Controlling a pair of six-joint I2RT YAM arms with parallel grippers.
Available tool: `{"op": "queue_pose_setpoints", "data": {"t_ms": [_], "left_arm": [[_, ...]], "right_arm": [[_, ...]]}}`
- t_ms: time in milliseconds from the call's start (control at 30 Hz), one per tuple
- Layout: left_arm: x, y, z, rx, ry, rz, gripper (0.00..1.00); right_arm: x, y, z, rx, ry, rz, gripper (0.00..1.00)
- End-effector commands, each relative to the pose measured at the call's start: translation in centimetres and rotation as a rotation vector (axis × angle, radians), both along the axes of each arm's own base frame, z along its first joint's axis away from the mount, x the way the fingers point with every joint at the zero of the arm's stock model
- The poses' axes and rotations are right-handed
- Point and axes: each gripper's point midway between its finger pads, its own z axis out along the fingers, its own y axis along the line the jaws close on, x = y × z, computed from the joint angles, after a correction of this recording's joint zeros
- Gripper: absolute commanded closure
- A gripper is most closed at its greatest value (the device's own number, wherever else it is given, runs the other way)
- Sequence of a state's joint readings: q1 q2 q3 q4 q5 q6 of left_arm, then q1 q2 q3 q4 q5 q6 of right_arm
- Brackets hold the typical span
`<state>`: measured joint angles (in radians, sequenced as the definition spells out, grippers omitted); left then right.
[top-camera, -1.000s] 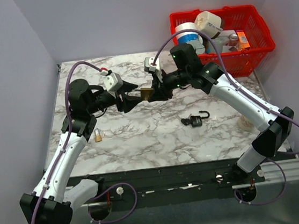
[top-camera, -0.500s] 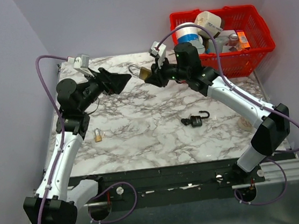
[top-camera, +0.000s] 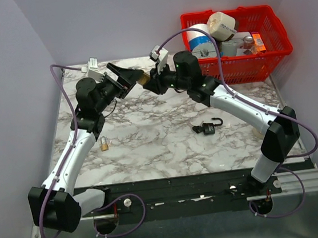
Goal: Lock with the key
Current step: Lock the lock.
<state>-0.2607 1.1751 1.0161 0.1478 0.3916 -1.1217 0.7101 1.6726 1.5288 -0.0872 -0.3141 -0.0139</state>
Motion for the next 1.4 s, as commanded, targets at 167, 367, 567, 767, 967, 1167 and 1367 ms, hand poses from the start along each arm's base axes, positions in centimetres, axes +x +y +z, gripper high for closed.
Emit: {"op": "queue_pose_setpoints", "data": {"t_ms": [167, 367, 567, 767, 967, 1167, 1367], "left_arm": [[0.7, -0.5, -2.3, -0.083, 0.139, 0.058, 0.01], [0.6, -0.5, -4.0, -0.069, 0.198, 0.065, 0.01], [0.8, -0.7, -3.1, -0.091, 0.166, 0.055, 0.01], [1.2, -1.1, -3.5, -0.111, 0.191, 0.053, 0.03], [1.3, -1.7, -3.3, -0.132, 0.179, 0.018, 0.16], [1.2, -2.0, -3.4, -0.135, 0.183, -0.002, 0.19], [1.3, -2.1, -3.5, -0.129, 0.183, -0.005, 0.42]], "right_arm": [[0.0, 1.6, 6.9, 0.180, -0.121, -0.025, 0.99], [-0.4, 1.7, 7.1, 0.184, -0.125, -0.020, 0.99], [-0.7, 2.3, 6.4, 0.180, -0.112, -0.017, 0.99], [-0.7, 3.0, 6.4, 0.188, -0.111, -0.015, 0.99], [-1.0, 3.4, 6.2, 0.183, -0.107, 0.009, 0.99], [-1.0, 3.6, 6.1, 0.177, -0.112, 0.022, 0.99], [-0.7, 3.7, 5.8, 0.171, -0.111, 0.018, 0.99]]}}
